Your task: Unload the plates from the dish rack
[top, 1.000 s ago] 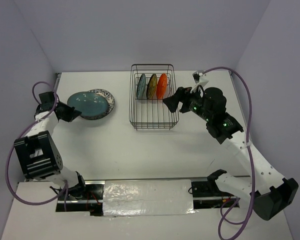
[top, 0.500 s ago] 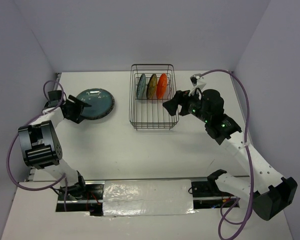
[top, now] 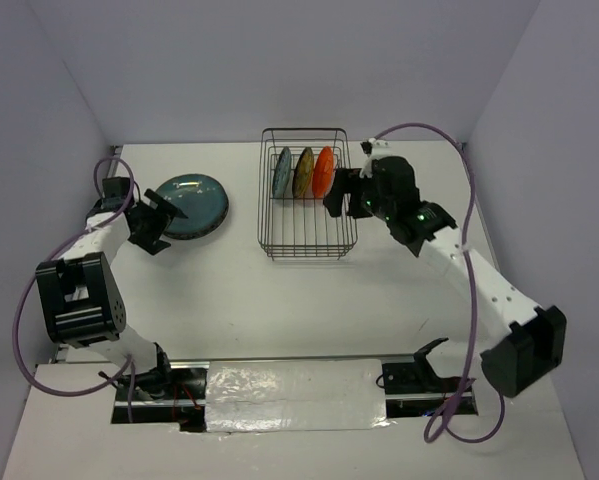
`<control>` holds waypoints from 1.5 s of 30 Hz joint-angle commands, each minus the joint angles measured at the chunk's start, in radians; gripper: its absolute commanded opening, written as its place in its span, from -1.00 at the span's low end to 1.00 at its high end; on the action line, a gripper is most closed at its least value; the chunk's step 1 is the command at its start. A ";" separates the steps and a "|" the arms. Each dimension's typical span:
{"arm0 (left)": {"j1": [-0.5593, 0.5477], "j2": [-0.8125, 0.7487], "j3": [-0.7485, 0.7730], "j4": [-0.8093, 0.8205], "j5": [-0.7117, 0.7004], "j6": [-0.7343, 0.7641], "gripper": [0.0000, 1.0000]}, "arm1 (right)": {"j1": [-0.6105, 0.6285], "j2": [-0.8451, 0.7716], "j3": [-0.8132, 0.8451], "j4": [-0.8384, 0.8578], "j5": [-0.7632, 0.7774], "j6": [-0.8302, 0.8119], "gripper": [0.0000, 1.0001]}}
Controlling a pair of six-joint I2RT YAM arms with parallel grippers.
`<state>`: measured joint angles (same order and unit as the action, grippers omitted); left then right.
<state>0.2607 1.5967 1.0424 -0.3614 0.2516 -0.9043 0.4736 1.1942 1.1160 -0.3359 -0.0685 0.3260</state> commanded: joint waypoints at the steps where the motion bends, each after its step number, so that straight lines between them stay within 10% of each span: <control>1: -0.021 -0.095 0.025 -0.118 -0.049 0.079 0.99 | 0.007 0.155 0.143 -0.124 0.192 -0.027 0.70; 17: -0.181 -0.782 -0.141 -0.159 -0.357 0.450 0.99 | 0.026 0.875 0.896 -0.295 0.625 -0.011 0.14; 45: -0.202 -0.802 -0.134 -0.174 -0.299 0.473 0.99 | 0.094 1.104 1.067 -0.322 0.960 -0.073 -0.70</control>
<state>0.0616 0.8131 0.9085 -0.5678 -0.0608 -0.4465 0.5529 2.3028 2.1250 -0.6487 0.8192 0.2497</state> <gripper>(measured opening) 0.995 0.159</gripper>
